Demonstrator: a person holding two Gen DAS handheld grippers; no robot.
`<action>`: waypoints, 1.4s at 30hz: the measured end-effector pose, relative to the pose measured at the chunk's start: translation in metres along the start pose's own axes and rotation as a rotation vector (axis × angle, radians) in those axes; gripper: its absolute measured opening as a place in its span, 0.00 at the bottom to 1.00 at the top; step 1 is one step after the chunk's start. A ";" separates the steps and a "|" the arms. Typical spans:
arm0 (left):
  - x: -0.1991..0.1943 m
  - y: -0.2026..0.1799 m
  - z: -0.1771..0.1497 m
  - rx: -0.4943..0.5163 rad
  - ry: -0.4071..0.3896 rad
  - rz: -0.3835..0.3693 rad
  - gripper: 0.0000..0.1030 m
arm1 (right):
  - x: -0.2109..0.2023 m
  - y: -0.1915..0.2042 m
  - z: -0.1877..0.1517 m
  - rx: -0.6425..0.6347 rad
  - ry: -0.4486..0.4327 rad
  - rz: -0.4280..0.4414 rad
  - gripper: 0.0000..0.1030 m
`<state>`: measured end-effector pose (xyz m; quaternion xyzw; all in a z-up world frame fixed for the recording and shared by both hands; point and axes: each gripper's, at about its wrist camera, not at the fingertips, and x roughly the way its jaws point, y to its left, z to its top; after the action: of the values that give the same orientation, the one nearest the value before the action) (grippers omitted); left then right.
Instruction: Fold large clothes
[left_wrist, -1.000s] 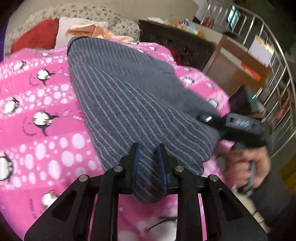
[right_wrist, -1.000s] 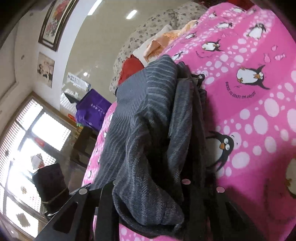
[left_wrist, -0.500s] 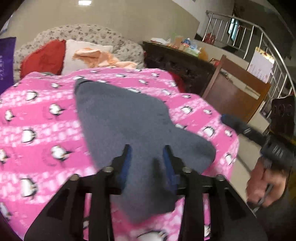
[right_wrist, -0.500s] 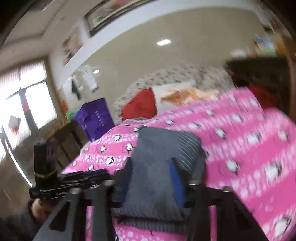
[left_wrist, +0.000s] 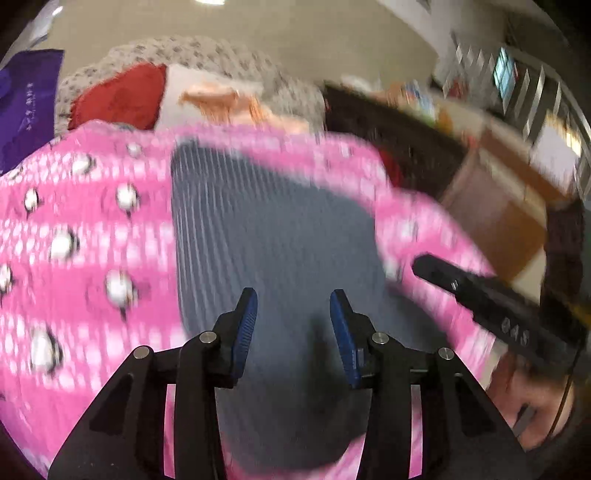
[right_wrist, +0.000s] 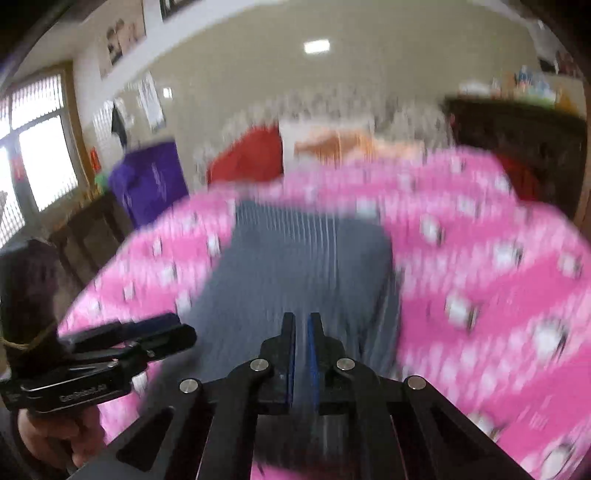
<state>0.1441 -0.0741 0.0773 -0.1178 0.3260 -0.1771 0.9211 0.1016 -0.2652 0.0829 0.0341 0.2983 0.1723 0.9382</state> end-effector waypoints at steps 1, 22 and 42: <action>0.001 0.001 0.017 -0.027 -0.030 0.011 0.43 | 0.000 0.003 0.022 0.000 -0.041 -0.039 0.07; 0.154 0.093 0.053 -0.341 0.082 0.109 0.72 | 0.164 -0.063 0.029 0.279 0.146 -0.047 0.16; 0.150 0.096 0.059 -0.409 0.062 0.021 0.77 | 0.158 -0.072 0.025 0.355 0.088 0.076 0.30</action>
<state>0.3146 -0.0409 0.0059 -0.2935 0.3845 -0.1013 0.8693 0.2581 -0.2779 0.0046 0.2028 0.3634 0.1535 0.8962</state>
